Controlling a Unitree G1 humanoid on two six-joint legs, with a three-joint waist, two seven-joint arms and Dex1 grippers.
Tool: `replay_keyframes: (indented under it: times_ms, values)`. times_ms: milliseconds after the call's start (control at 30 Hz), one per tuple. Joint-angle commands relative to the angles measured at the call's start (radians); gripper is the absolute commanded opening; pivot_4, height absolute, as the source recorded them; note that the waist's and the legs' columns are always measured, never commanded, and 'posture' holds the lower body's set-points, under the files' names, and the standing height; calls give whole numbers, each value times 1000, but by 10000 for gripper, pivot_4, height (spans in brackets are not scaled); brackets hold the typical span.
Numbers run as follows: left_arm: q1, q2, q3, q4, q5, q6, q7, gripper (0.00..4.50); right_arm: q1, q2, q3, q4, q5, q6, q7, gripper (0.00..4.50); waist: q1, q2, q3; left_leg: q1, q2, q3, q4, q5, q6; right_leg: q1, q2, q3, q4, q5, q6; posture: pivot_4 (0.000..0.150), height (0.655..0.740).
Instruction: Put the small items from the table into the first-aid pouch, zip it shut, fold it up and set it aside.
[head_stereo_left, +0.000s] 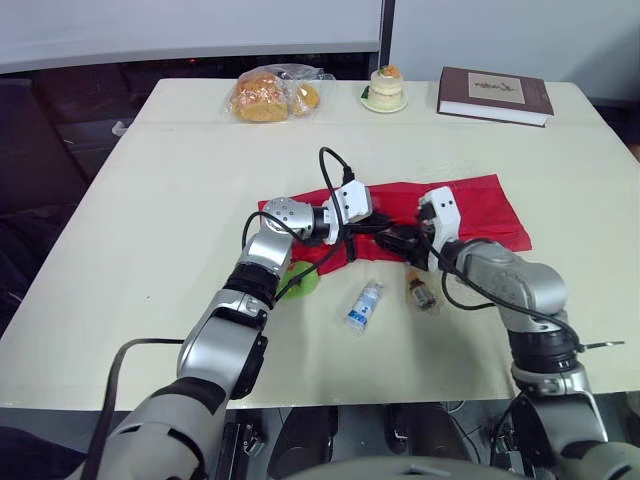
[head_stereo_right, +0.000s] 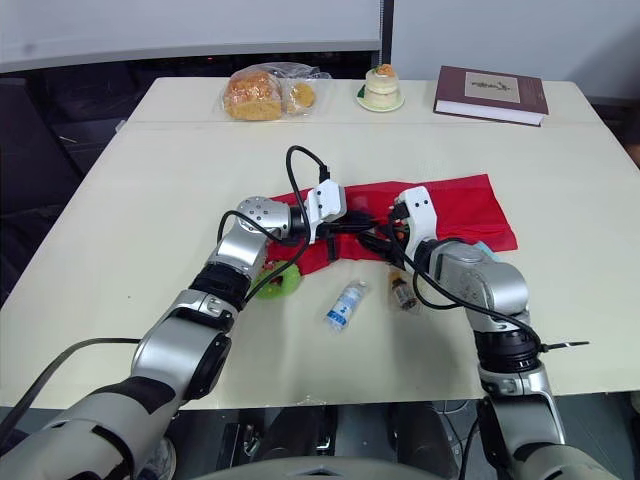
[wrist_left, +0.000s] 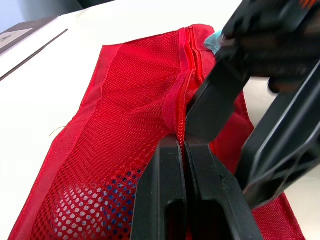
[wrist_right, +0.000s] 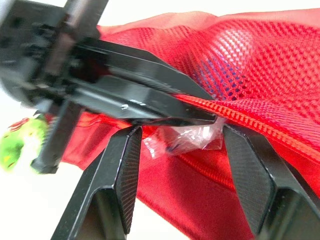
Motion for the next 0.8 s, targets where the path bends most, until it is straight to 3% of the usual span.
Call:
replay_keyframes:
  times_ms: [33,333,367,400,533,800]
  values:
    - [-14,-1,-1,0,-9,-16,0,0,12,-43,-31,-77,34,-17,32,26902,1,0,0,0,0,0,0,0,0,0,0,0,0,0,0,1500,7289]
    - [-18,-2,-2,10,-11,-20,3,0,58,-152,-14,-75,21,-62,80,26902,0,0,0,0,0,0,0,0,0,0,0,0,0,0,0,1500,7289]
    - [-18,-2,-2,10,-11,-20,3,0,60,-155,-7,-74,17,-67,81,20893,0,0,0,0,0,0,0,0,0,0,0,0,0,0,0,1500,7289]
    - [-18,-3,-2,11,-11,-21,4,0,62,-157,4,-71,9,-77,83,18977,0,0,0,0,0,0,0,0,0,0,0,0,0,0,0,1500,7289]
    - [-16,-4,-2,10,-12,-20,6,0,47,-143,67,-29,-40,-130,83,681,0,0,0,0,0,0,0,0,0,0,0,0,0,0,0,1500,7289]
    - [-9,-4,-4,2,-12,-18,9,0,-4,-76,118,71,-98,-184,65,247,0,0,0,0,0,0,0,0,0,0,0,0,0,0,0,1500,7289]
